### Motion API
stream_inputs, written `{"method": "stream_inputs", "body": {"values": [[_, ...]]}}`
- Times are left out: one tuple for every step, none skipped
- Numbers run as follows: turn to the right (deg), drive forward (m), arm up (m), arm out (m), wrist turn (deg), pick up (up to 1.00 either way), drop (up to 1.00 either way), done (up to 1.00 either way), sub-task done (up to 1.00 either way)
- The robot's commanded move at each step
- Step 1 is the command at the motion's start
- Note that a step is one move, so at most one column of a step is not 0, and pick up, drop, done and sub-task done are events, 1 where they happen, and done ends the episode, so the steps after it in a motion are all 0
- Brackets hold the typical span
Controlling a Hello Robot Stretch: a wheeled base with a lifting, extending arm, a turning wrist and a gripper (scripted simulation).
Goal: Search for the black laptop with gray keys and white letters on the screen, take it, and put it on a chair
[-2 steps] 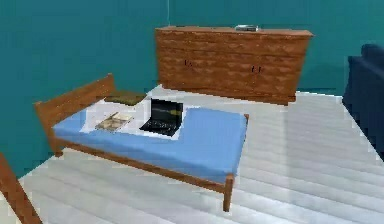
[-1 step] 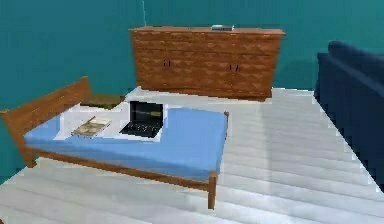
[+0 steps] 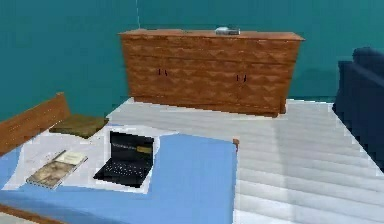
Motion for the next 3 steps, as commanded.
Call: {"method": "stream_inputs", "body": {"values": [[-45.0, 0.0, 0.0, 0.0, 0.0, 0.0, 0.0, 0.0, 0.0], [-45.0, 0.0, 0.0, 0.0, 0.0, 0.0, 0.0, 0.0, 0.0], [-21.0, 0.0, 0.0, 0.0, 0.0, 0.0, 0.0, 0.0, 0.0]]}}
